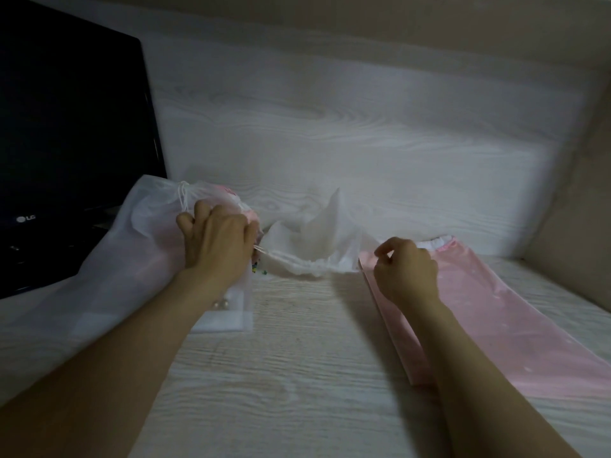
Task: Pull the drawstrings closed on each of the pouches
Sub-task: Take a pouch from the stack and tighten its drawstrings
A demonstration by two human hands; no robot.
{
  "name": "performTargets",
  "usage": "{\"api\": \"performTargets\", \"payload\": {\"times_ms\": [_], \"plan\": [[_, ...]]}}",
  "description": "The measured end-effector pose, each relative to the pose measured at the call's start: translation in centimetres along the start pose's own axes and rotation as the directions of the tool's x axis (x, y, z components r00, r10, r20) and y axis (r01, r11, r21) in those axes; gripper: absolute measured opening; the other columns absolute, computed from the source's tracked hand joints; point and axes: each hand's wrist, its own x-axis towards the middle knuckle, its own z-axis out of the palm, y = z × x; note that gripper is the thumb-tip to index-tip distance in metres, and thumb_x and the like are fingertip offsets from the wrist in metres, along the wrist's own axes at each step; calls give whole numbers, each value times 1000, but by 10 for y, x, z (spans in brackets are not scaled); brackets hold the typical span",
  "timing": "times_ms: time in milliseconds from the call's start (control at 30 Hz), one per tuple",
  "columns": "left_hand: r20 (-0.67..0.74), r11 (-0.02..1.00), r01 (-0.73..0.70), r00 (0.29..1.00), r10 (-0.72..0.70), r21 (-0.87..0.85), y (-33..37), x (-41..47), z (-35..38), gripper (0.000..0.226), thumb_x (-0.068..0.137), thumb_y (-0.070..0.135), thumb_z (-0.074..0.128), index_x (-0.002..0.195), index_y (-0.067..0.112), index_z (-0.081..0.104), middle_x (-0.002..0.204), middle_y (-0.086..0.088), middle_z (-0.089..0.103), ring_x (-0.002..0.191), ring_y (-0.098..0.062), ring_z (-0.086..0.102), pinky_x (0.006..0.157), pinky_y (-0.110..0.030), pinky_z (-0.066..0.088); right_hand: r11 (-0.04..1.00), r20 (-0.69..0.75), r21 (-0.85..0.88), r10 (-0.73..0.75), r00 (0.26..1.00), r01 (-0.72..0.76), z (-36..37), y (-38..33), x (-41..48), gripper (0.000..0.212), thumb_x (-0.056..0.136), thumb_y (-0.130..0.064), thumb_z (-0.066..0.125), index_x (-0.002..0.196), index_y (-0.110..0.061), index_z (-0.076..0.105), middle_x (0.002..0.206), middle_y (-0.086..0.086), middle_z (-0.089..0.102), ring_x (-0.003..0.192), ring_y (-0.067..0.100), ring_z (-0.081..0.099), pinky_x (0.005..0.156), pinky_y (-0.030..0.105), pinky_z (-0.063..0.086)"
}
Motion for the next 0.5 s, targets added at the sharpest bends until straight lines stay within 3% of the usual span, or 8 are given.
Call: {"api": "performTargets", "payload": {"times_ms": [67, 133, 200, 267, 367, 433, 500], "plan": [[19, 999, -17, 1000, 18, -39, 5, -3, -1, 50, 105, 48, 41, 89, 23, 81, 123, -10, 56, 118, -33, 35, 90, -47, 27, 992, 138, -127, 0, 990, 17, 2, -7, -3, 28, 92, -22, 46, 95, -21, 74, 100, 7, 73, 107, 35, 62, 94, 44, 31], [54, 996, -55, 997, 59, -73, 8, -5, -2, 51, 105, 49, 42, 85, 21, 80, 124, -10, 51, 117, -33, 34, 91, -47, 28, 998, 237, -44, -23, 971, 35, -2, -16, -6, 42, 82, -35, 36, 81, -22, 76, 96, 2, 73, 103, 30, 60, 91, 45, 26], [75, 989, -88, 992, 98, -119, 12, -7, -3, 54, 105, 52, 40, 78, 24, 77, 121, -8, 49, 115, -33, 34, 91, -47, 29, 984, 320, 178, -73, 945, 16, -9, -22, -8, 53, 75, -43, 30, 67, -23, 79, 84, -5, 76, 97, 24, 62, 101, 47, 33], [73, 986, -112, 990, 122, -127, 16, -9, -4, 58, 106, 56, 36, 74, 26, 75, 119, -7, 49, 114, -32, 35, 91, -47, 31, 950, 464, 312, -138, 875, -16, -14, -26, -10, 62, 80, -51, 28, 64, -23, 81, 77, -6, 79, 91, 22, 68, 107, 49, 43], [74, 991, -107, 991, 113, -79, 17, -11, -4, 62, 107, 56, 33, 80, 24, 78, 120, -7, 51, 115, -32, 36, 93, -48, 32, 951, 614, 308, -185, 767, -17, -16, -32, -16, 71, 94, -68, 38, 73, -17, 84, 80, -3, 80, 83, 15, 73, 96, 37, 54], [88, 994, -93, 991, 98, -57, 17, -11, -4, 63, 108, 53, 31, 86, 19, 80, 121, -8, 54, 116, -33, 37, 94, -49, 31, 953, 615, 295, -242, 750, 66, -17, -35, -19, 74, 87, -80, 43, 79, -19, 85, 84, -5, 79, 83, 10, 72, 95, 31, 54], [86, 995, -87, 992, 91, -55, 17, -12, -4, 63, 109, 51, 31, 88, 15, 79, 117, -8, 56, 115, -33, 38, 93, -49, 30, 925, 632, 369, -317, 708, 85, -20, -38, -22, 63, 82, -72, 54, 78, -17, 82, 80, -5, 77, 79, 10, 71, 91, 32, 55]]}}
